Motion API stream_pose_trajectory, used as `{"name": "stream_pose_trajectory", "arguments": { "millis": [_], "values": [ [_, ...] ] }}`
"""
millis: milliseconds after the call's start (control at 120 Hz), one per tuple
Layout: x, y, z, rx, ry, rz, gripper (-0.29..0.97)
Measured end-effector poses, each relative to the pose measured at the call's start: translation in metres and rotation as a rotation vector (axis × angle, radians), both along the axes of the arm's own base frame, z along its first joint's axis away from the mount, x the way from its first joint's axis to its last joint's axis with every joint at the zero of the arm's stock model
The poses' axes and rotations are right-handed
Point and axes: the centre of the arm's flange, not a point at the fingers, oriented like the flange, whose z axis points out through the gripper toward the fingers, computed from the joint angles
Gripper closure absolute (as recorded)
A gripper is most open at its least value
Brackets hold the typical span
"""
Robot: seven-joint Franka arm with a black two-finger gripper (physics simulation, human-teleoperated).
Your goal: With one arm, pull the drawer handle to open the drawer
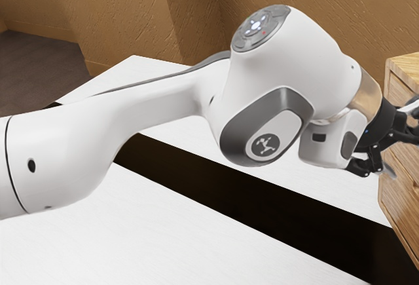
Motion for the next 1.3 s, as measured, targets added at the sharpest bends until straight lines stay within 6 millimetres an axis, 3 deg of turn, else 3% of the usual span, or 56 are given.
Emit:
{"name": "stream_pose_trajectory", "arguments": {
  "millis": [17,50,67,100,117,150,167,342,417,542,675,700,725,767,842,1008,1217,1300],
  "values": [
    [0.0,0.0,0.0,-0.001,0.0,0.0,0.41],
    [0.0,0.0,0.001,-0.001,-0.001,0.0,0.49],
    [0.0,0.0,0.001,-0.004,0.001,0.001,0.43],
    [0.0,0.0,0.002,-0.002,-0.001,0.0,0.5],
    [0.0,0.0,0.001,-0.004,0.001,0.001,0.43],
    [0.0,0.0,0.001,-0.003,0.001,0.001,0.5],
    [0.0,0.0,0.001,-0.007,0.004,0.003,0.42],
    [-0.003,-0.002,0.01,-0.003,-0.016,0.008,0.72],
    [-0.003,-0.002,0.017,-0.005,-0.028,0.004,0.94],
    [-0.015,-0.019,0.024,-0.037,-0.019,-0.02,0.87],
    [-0.02,-0.026,0.025,-0.035,-0.02,-0.037,0.59],
    [-0.02,-0.027,0.025,-0.033,-0.021,-0.039,0.64],
    [-0.021,-0.027,0.025,-0.031,-0.022,-0.04,0.59],
    [-0.021,-0.028,0.025,-0.028,-0.023,-0.042,0.63],
    [-0.021,-0.028,0.025,-0.025,-0.023,-0.044,0.58],
    [-0.021,-0.028,0.023,-0.016,-0.026,-0.042,0.61],
    [-0.015,-0.012,0.02,0.006,-0.024,-0.006,0.29],
    [-0.015,-0.011,0.019,0.004,-0.018,-0.005,0.25]
  ]
}}
